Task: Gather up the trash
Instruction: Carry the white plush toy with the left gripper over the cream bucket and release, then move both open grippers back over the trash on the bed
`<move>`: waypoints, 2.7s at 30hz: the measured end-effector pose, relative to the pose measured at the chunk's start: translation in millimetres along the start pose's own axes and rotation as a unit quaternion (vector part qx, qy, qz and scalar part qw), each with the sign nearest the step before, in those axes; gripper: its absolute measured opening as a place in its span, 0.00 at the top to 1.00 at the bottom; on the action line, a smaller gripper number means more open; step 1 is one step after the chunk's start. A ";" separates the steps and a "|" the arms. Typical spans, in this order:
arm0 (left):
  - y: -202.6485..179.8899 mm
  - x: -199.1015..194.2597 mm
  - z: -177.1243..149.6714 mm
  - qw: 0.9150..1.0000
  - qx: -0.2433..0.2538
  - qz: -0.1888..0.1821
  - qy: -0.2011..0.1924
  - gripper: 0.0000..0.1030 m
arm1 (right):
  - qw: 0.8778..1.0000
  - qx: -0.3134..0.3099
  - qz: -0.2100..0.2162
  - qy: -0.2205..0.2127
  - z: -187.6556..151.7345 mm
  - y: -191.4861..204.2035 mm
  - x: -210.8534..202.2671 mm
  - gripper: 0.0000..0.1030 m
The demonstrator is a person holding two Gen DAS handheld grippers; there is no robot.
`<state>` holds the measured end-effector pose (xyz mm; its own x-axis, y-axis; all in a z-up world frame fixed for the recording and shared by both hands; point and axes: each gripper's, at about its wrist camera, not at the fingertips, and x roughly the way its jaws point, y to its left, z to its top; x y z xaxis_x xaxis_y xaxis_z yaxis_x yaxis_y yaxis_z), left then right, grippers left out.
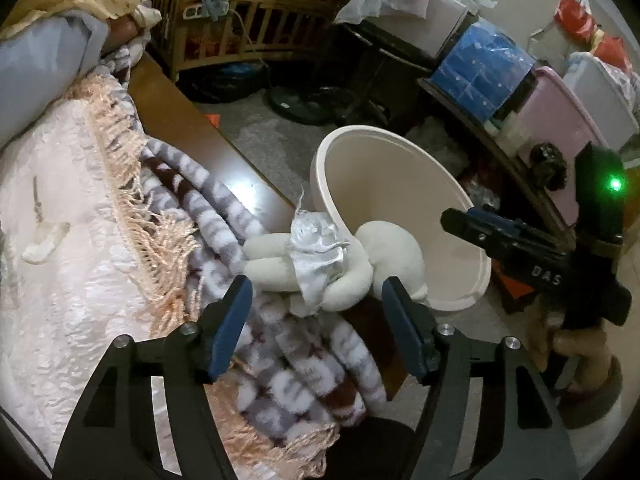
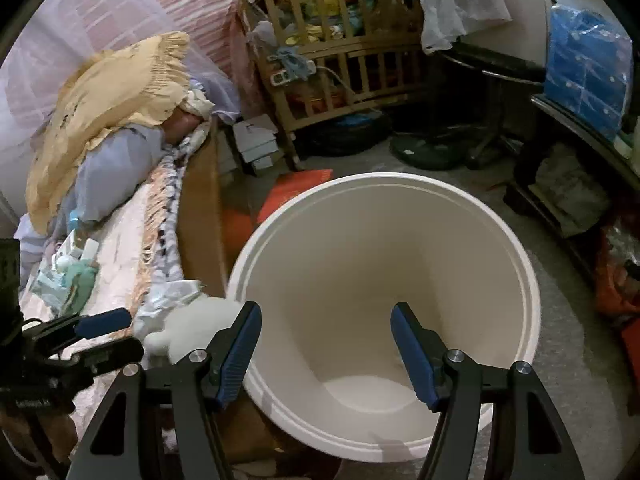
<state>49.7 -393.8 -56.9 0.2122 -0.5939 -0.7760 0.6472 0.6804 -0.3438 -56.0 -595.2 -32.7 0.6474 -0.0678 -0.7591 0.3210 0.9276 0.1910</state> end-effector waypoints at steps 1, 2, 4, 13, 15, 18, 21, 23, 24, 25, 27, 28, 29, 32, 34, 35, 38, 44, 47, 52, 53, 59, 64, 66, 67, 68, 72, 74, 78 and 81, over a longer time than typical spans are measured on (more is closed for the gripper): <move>-1.7 4.0 2.2 1.000 -0.002 0.000 0.000 0.35 | 1.000 0.005 0.001 0.000 0.4 -1.7 0.3 0.37; -4.3 6.4 3.8 1.000 0.002 0.004 -0.002 0.35 | 1.000 0.014 0.004 0.000 0.5 -5.4 -0.1 0.37; -10.8 13.8 5.5 0.999 0.026 0.028 -0.004 0.35 | 1.000 0.026 0.012 0.000 0.7 -10.8 -1.0 0.37; -5.3 23.8 10.4 0.999 0.042 0.013 0.012 0.82 | 0.999 0.041 0.009 0.001 0.1 -26.1 -0.3 0.37; -4.8 17.8 14.2 1.000 0.027 -0.011 0.009 1.00 | 0.999 0.044 0.011 -0.001 -0.2 -26.8 -1.0 0.37; -10.0 9.2 25.1 0.999 0.018 -0.029 -0.005 1.00 | 0.999 0.043 0.010 -0.004 0.3 -28.4 -3.5 0.37; -20.7 6.1 33.2 0.999 0.026 -0.030 -0.014 1.00 | 0.999 0.046 0.005 -0.008 1.5 -31.1 -7.8 0.37; -21.4 2.3 36.3 0.999 0.024 -0.031 -0.020 1.00 | 0.999 0.047 0.004 -0.010 1.8 -33.3 -10.7 0.37; -20.3 -0.3 38.3 0.999 0.019 -0.034 -0.024 1.00 | 0.999 0.047 0.006 -0.012 1.2 -33.7 -12.5 0.37; -20.6 -1.9 40.6 0.999 0.015 -0.037 -0.026 1.00 | 0.999 0.046 0.006 -0.014 0.9 -34.0 -13.6 0.37; -25.4 -1.5 47.3 0.998 0.016 -0.050 -0.026 1.00 | 0.999 0.047 0.002 -0.015 1.1 -35.2 -13.6 0.37; -29.9 -0.7 50.1 0.998 0.019 -0.054 -0.027 1.00 | 0.999 0.051 0.000 -0.015 1.4 -37.3 -13.5 0.37; -35.6 0.6 52.7 0.998 0.024 -0.056 -0.030 1.00 | 0.998 0.057 -0.001 -0.015 1.4 -40.0 -14.2 0.37; -48.8 2.3 57.7 0.996 0.032 -0.072 -0.035 1.00 | 0.997 0.071 -0.005 -0.022 2.3 -47.1 -18.5 0.37; -51.5 3.2 60.8 0.994 0.029 -0.093 -0.040 1.00 | 0.997 0.073 -0.008 -0.024 2.9 -49.3 -20.4 0.37; -51.2 4.1 62.1 0.994 0.022 -0.100 -0.036 1.00 | 0.997 0.071 -0.012 -0.025 2.9 -50.1 -21.1 0.36; -47.0 4.5 61.0 0.996 0.022 -0.089 -0.021 0.99 | 0.998 0.064 -0.013 -0.027 3.2 -46.6 -20.4 0.31; -25.1 -23.9 39.0 0.999 0.019 -0.025 -0.043 0.52 | 0.999 0.031 -0.001 -0.020 2.0 -18.3 -11.7 0.31; -7.8 -46.4 24.6 0.998 0.015 0.024 -0.060 0.52 | 1.000 0.012 0.002 -0.016 0.6 4.4 -6.8 0.31; 24.5 -78.4 -0.5 0.991 0.006 0.103 -0.081 0.52 | 0.999 -0.031 0.007 -0.015 -1.4 51.4 -3.9 0.31; 29.8 -84.7 -5.0 0.989 0.005 0.121 -0.084 0.52 | 0.999 -0.039 0.007 -0.016 -1.4 59.9 -4.1 0.31; 69.5 -127.2 -38.1 0.974 -0.015 0.198 -0.110 0.52 | 0.996 -0.078 0.029 -0.024 1.9 122.1 -6.5 0.28; 108.3 -166.8 -68.4 0.961 -0.056 0.236 -0.129 0.52 | 0.991 -0.113 0.060 -0.024 2.0 184.6 -4.3 0.23; 124.4 -181.1 -81.4 0.956 -0.073 0.251 -0.130 0.52 | 0.988 -0.134 0.069 -0.019 -1.3 212.3 -0.4 0.23; 130.0 -187.5 -88.2 0.954 -0.082 0.257 -0.129 0.52 | 0.987 -0.143 0.072 -0.015 -3.4 222.6 1.7 0.23; 141.8 -196.2 -97.4 0.951 -0.093 0.265 -0.126 0.52 | 0.984 -0.159 0.076 -0.007 -6.6 240.5 6.0 0.22; 175.4 -221.2 -125.1 0.941 -0.128 0.289 -0.120 0.52 | 0.974 -0.209 0.090 0.013 -17.3 293.6 20.5 0.21; 192.3 -233.5 -137.1 0.936 -0.146 0.297 -0.121 0.52 | 0.967 -0.237 0.094 0.018 -26.3 320.3 26.7 0.21; 226.9 -256.0 -157.1 0.927 -0.193 0.296 -0.129 0.52 | 0.951 -0.286 0.117 0.025 -41.3 363.8 38.3 0.21; 245.1 -263.5 -161.4 0.922 -0.210 0.298 -0.132 0.52 | 0.944 -0.303 0.123 0.042 -44.1 383.4 52.5 0.21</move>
<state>34.3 -1.3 -22.0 0.6451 -0.1064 -0.7567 0.0295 0.9930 -0.1146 70.6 -226.9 -26.8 0.5860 0.1834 -0.7893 -0.3032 0.9529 -0.0037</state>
